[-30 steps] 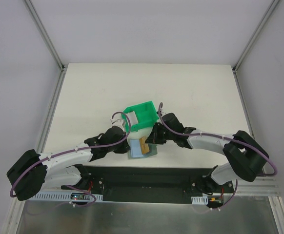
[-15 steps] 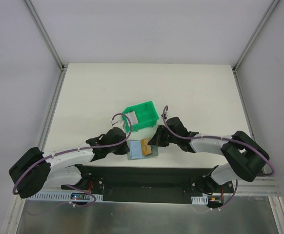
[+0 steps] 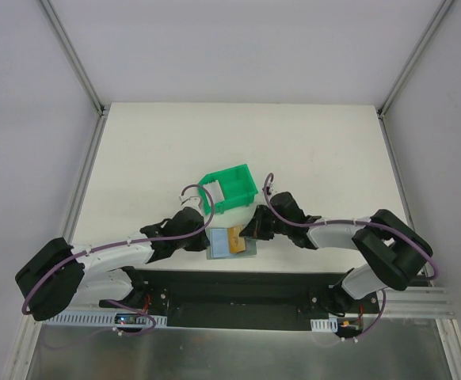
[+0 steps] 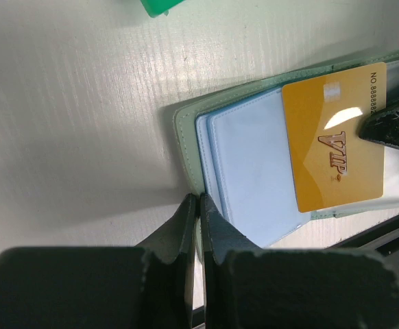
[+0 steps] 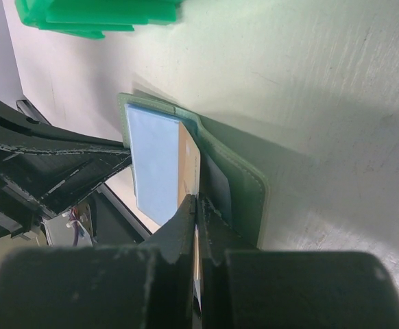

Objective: Put the credit cards into the card holder
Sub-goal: Insert the credit card into the card holder.

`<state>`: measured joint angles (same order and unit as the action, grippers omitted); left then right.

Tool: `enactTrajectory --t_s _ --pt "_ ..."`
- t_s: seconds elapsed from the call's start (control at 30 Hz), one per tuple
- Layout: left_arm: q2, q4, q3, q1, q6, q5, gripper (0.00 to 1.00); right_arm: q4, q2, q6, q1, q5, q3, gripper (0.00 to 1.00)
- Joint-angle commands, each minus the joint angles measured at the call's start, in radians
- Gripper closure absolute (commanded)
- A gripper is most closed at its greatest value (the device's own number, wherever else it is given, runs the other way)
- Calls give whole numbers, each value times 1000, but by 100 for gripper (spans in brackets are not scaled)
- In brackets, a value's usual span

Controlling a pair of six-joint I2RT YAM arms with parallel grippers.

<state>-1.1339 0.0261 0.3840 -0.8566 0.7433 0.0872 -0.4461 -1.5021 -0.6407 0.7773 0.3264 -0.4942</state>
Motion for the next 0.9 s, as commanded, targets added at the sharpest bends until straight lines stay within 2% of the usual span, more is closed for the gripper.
enactTrajectory --t_s 0.0,0.43,0.87 --pt "-12 1 -10 -2 10 11 100 -29 -17 -4 16 -23 8 100" --pt "-23 12 -4 -1 24 -6 100 75 86 49 30 -147 34 100" --pt "-35 32 -2 -1 47 -29 100 73 49 64 115 -220 11 100"
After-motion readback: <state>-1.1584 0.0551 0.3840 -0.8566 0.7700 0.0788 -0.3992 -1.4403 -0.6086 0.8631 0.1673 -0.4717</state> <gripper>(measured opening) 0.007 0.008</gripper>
